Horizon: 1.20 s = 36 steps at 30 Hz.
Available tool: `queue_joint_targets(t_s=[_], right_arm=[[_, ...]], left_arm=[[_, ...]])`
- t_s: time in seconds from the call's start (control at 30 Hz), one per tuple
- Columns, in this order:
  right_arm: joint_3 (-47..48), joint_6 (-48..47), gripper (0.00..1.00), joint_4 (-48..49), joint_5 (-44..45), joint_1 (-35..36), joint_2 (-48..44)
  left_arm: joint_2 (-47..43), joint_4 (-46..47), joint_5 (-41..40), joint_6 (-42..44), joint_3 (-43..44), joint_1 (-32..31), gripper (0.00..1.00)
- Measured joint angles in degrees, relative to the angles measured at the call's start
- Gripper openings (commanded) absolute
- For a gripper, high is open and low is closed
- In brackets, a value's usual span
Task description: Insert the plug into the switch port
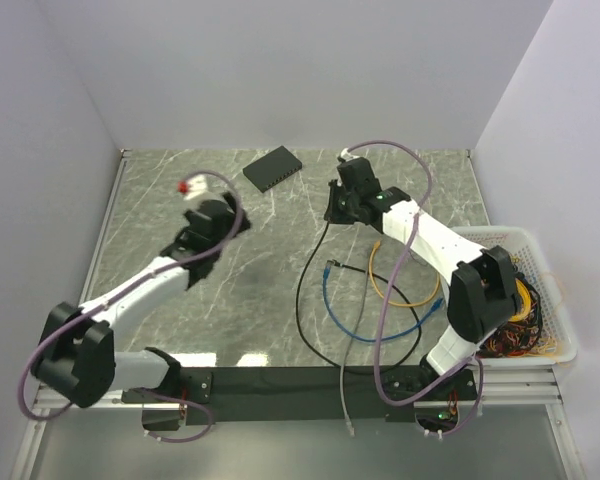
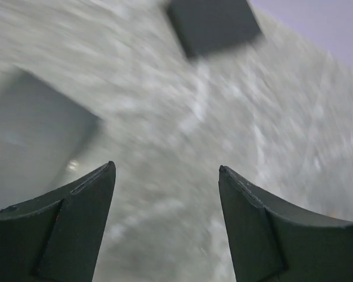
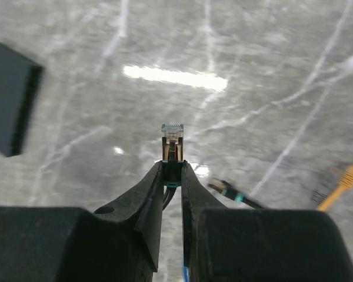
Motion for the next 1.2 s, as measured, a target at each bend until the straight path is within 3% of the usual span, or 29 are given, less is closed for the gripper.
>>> queue_joint_targets(t_s=[0.13, 0.3, 0.53, 0.77, 1.2], right_arm=[[3.1, -2.1, 0.0, -3.0, 1.9, 1.4, 3.4], [7.6, -4.5, 0.0, -5.1, 0.6, 5.3, 8.0], [12.2, -6.1, 0.0, -7.1, -0.3, 10.8, 11.8], [10.7, -6.3, 0.0, -7.0, -1.4, 11.0, 11.7], [4.8, -6.3, 0.0, -6.9, -2.1, 11.0, 10.3]], left_arm=[[-3.0, -2.4, -0.2, 0.5, -0.3, 12.7, 0.76], [-3.0, -3.5, 1.0, 0.6, -1.5, 23.4, 0.76], [7.6, -0.7, 7.6, 2.0, -1.0, 34.7, 0.81], [19.0, 2.7, 16.7, 4.1, 1.0, 38.3, 0.81], [32.8, 6.4, 37.6, 9.4, 14.0, 36.9, 0.82]])
